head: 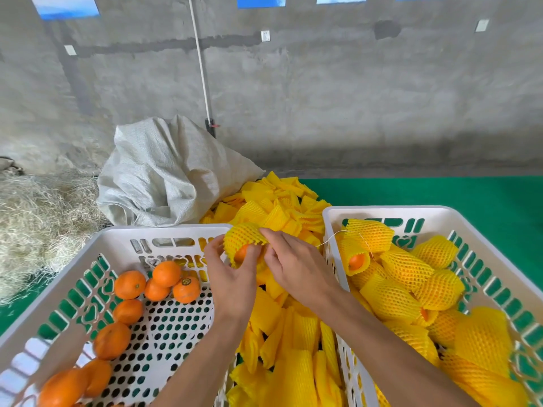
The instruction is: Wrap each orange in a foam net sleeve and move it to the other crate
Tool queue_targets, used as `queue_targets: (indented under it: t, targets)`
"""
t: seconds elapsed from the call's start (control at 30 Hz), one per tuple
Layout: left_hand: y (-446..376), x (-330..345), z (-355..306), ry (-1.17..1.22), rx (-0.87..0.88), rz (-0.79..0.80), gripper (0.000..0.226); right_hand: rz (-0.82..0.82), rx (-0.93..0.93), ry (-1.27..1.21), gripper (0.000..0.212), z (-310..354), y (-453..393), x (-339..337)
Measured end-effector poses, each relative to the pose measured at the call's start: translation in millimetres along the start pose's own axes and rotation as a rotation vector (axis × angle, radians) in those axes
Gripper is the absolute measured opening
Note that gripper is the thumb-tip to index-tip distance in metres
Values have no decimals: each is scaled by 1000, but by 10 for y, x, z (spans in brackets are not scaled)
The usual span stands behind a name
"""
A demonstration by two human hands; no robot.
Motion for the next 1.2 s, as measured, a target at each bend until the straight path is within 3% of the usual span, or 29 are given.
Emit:
queue_targets:
  t: [0.23, 0.37, 0.57, 0.7, 0.97, 1.2]
  targets:
    - [-18, 49, 167, 43, -174, 68, 57, 130, 229, -39, 55, -168, 135, 209]
    - [-23, 113, 229, 49, -226, 148, 62, 195, 264, -75, 56, -204, 164, 281]
    - [-36, 128, 73, -33, -53, 186, 26, 134, 274, -78, 48, -220, 132, 161]
    - [-67, 93, 66, -6, -56, 130, 8, 112, 138, -36, 43, -107, 65, 121]
    - [-58, 140, 103, -91, -39, 196, 31, 45, 224, -22, 50, -103, 106, 39]
    - [9, 235, 90, 12, -106, 277, 30, -81, 302, 17, 40, -257, 79, -76]
Point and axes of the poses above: each hand's wrist, its own y-axis away from the middle knuckle, its own x-axis out of the palm, z = x × y, the point moved 7 cm from there along -y, towards the middle knuckle, and after that the axes turned 1 degree about -z, right-handed, at the moved point
